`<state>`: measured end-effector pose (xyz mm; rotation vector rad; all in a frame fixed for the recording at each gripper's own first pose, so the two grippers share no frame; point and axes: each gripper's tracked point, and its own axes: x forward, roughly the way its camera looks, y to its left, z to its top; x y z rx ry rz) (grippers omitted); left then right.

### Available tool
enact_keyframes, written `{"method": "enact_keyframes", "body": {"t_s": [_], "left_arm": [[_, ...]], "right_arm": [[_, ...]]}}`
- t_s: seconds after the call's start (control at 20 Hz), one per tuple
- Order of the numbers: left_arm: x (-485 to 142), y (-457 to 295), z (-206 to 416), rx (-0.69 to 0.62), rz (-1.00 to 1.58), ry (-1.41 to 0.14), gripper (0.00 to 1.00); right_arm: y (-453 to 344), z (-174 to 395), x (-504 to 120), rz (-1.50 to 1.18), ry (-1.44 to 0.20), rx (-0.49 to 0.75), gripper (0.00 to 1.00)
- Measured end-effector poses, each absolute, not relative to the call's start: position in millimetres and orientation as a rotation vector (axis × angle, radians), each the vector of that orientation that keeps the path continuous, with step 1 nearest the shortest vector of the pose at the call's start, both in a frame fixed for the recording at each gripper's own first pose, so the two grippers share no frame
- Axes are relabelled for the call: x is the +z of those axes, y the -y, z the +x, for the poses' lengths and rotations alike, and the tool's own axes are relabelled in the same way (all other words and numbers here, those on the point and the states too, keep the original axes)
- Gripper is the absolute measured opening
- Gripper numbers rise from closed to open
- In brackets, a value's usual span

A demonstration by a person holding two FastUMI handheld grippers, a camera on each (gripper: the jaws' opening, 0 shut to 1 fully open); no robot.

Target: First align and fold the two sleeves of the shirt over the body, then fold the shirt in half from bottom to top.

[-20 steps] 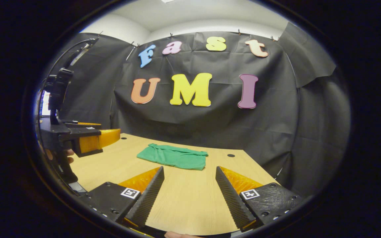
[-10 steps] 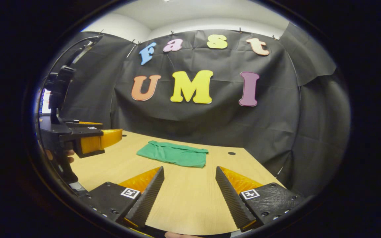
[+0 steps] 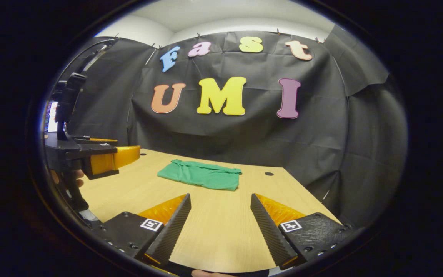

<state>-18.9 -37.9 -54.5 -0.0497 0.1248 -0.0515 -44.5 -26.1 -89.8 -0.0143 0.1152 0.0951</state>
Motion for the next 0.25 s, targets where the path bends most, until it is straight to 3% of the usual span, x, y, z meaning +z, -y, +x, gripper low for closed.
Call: {"method": "enact_keyframes", "body": {"t_s": [0.25], "left_arm": [[-60.2, 40.6, -17.8, -0.05, -0.042, -0.136, 1.0]], "right_arm": [[25.6, -44.1, -95.5, -0.017, -0.126, 0.094, 0.95]]}}
